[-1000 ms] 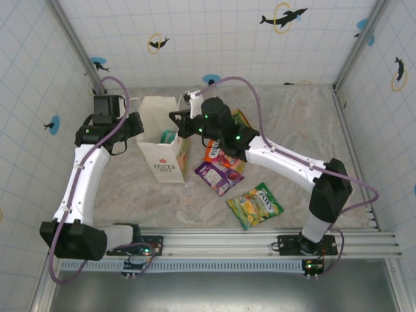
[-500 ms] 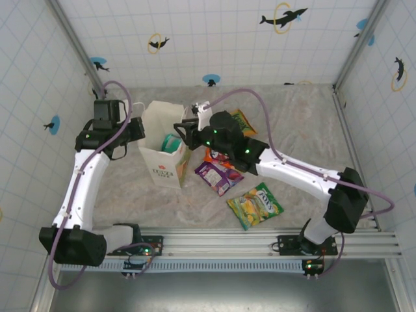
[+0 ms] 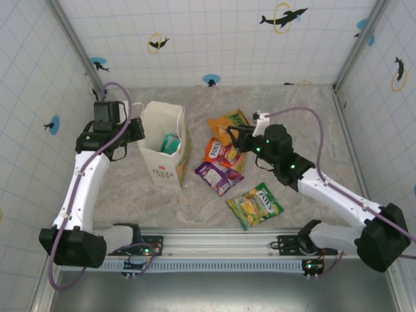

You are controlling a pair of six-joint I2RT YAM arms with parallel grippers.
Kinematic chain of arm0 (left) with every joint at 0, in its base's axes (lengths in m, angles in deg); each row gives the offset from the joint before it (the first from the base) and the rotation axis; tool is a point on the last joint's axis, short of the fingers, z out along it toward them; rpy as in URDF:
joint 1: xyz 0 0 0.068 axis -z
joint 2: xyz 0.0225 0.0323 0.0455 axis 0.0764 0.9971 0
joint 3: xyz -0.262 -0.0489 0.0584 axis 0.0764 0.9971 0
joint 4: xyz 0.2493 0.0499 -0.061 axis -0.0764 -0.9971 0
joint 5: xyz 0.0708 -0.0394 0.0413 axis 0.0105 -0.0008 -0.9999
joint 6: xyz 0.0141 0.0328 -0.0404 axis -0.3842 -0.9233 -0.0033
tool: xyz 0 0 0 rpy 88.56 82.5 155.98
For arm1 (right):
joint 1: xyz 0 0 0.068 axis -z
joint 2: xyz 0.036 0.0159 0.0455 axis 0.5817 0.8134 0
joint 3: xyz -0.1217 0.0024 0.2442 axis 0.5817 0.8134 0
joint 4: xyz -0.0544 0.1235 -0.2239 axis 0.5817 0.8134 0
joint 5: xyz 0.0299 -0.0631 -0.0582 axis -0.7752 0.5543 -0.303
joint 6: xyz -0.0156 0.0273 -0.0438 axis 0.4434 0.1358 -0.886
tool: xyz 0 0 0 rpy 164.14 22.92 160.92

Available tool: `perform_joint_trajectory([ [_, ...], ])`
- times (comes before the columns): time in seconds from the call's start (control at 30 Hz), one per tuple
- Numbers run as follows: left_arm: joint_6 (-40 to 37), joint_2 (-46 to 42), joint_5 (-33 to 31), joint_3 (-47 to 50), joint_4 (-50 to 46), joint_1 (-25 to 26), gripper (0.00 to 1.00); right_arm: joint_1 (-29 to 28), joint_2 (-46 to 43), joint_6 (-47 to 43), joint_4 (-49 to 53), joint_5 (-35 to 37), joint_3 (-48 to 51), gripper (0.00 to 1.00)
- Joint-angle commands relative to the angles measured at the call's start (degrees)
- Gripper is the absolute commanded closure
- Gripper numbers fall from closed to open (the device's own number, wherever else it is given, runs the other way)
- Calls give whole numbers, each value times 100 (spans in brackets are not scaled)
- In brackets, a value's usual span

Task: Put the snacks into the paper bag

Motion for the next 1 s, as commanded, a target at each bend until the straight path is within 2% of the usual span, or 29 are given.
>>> perform_joint_trajectory([
  [0.0,-6,-56,4,91,144,36,100,457,381,799,-575,-496,326,41],
  [0.1,-50,-21,22,23,94,34,100,841,943,1227,-1009,-833,323,36],
  [0.27,-25,-42,45,53,135,35,100,1449,1978,2149,-1793,-953,273,33],
  [0.43,-15,-20,87,71,183,34,100,1804,3000,2573,-2005,-1040,-154,32],
  [0.67,-6,-18,208,86,233,39,100,2059,3958,3178,-3019,-1076,-236,31],
  [0.97,-4,-35,162,97,258,35,100,2095,4680,3488,-3252,-975,-697,33],
])
